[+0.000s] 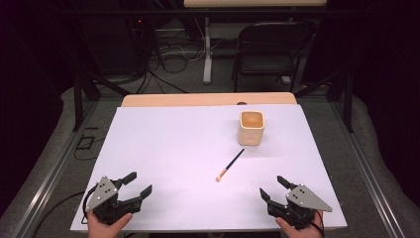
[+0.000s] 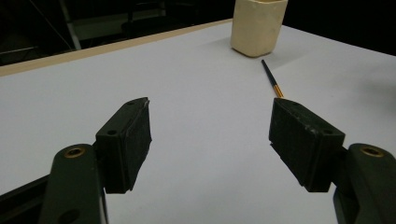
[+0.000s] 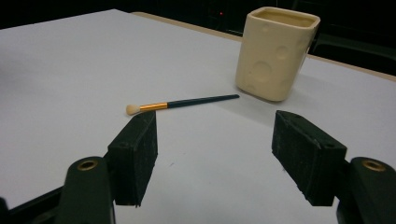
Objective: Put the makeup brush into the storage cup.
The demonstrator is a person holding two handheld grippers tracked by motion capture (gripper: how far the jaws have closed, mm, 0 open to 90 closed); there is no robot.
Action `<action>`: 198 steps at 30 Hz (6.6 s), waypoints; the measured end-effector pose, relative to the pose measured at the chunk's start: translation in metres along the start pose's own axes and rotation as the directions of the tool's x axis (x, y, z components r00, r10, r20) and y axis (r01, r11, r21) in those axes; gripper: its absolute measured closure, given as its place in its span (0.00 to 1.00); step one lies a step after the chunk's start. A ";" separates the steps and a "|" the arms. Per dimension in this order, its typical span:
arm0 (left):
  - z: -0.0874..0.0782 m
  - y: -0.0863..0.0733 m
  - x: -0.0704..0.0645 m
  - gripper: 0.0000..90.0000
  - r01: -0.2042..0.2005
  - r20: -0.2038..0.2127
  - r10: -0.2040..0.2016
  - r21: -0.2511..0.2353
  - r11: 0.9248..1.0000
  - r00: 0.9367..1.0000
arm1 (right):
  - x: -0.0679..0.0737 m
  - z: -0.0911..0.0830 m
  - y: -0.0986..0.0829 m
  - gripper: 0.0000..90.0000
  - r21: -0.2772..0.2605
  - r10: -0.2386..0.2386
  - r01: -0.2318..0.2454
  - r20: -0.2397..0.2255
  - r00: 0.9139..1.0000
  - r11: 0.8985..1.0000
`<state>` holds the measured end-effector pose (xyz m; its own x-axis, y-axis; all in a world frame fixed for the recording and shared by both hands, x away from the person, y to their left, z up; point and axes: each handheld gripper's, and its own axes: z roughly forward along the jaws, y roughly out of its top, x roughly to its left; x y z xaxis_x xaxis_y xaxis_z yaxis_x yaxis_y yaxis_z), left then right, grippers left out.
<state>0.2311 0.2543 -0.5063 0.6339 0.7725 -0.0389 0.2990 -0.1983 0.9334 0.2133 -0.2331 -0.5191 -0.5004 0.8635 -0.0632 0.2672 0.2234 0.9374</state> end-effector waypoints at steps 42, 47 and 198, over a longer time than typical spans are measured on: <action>-0.004 -0.002 -0.002 0.34 0.013 0.008 -0.013 0.012 1.000 1.000 | 0.003 0.022 0.020 0.42 0.177 -0.087 0.096 -0.062 0.994 0.979; -0.002 -0.001 -0.002 0.34 0.015 0.012 -0.015 0.015 1.000 1.000 | 0.002 0.027 0.024 0.42 0.240 -0.128 0.146 -0.092 0.988 0.960; 0.004 -0.004 -0.004 0.35 -0.005 0.031 0.003 0.065 0.998 1.000 | 0.002 0.142 0.121 0.43 0.665 -0.265 0.509 -0.439 0.859 0.547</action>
<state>0.2300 0.2494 -0.5113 0.6565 0.7529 -0.0469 0.3416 -0.2412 0.9084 0.3615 -0.1405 -0.4547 -0.8619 0.4838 -0.1521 0.4393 0.8620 0.2529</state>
